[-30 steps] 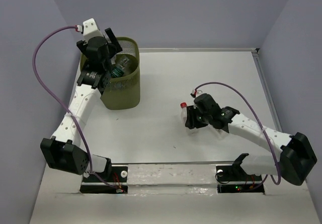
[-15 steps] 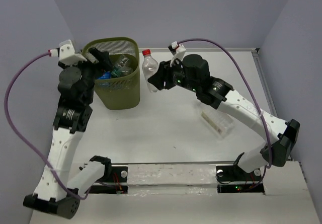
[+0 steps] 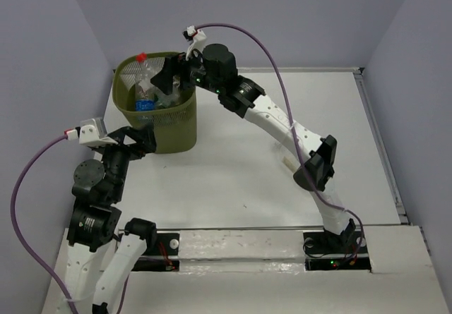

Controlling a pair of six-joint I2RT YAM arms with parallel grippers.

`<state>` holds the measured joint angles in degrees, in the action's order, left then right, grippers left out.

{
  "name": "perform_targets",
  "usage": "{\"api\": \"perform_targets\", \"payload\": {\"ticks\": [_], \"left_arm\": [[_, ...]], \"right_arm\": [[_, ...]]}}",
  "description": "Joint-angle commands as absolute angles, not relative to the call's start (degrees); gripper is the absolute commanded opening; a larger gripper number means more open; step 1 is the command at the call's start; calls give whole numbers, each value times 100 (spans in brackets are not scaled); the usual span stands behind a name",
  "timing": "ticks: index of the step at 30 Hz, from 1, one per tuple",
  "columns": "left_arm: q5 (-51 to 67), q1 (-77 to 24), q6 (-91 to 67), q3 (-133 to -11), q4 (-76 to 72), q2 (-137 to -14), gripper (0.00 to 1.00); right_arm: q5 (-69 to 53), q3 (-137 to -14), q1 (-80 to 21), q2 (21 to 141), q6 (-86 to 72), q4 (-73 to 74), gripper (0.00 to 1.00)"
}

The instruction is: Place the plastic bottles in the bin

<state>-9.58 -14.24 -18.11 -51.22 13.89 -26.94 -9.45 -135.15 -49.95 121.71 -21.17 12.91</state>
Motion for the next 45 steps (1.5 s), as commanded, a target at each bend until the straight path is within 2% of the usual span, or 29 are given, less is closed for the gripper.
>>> {"api": "perform_targets", "payload": {"ticks": [1, 5, 9, 11, 13, 14, 15, 18, 21, 27, 34, 38, 45], "left_arm": [[-958, -1722, -1732, -5159, 1608, -2242, 99], [-1098, -1889, -1723, -5194, 1626, -2074, 99], [-1327, -2013, -1705, -5256, 1608, -2013, 99], [-1292, -2065, -1679, -5308, 1635, -1987, 99], [-1170, -2153, -1670, -5309, 1644, -1916, 99], [-969, -2188, -1687, -5291, 1626, -1890, 99], [-862, -2258, -1714, -5187, 1574, -1820, 99], [-449, -2355, -1837, -4880, 1329, -1697, 99], [-168, -2522, -1872, -4519, 1003, -1618, 99], [-123, -2953, -1846, -4140, 747, -1652, 99], [-298, -3173, -1723, -3999, 738, -1512, 99], [-404, -3269, -1652, -4008, 773, -1433, 99], [-483, -3428, -1582, -4017, 800, -1441, 99]], "right_arm": [[-845, -14336, -5027, 12490, -1961, 1767, 98], [-424, -13826, -5027, 12007, -1776, 1732, 97], [-159, -13186, -5027, 11462, -1530, 1784, 91], [452, -12528, -5027, 10813, -1284, 1810, 85], [859, -11176, -4861, 9981, -1178, 1880, 83], [1053, -10692, -4591, 9697, -1230, 2124, 84], [1116, -9809, -4414, 9425, -1344, 2336, 88], [1107, -8225, -3579, 8457, -1941, 3478, 98], [1405, -7167, -3061, 7779, -2302, 4375, 100], [2135, -6961, -3006, 7523, -2540, 5563, 100], [2478, -7391, -2953, 8410, -1978, 6591, 100], [1960, -7357, -2900, 8621, -917, 6067, 100], [802, -7418, -2155, 9070, 403, 5398, 100]]}}
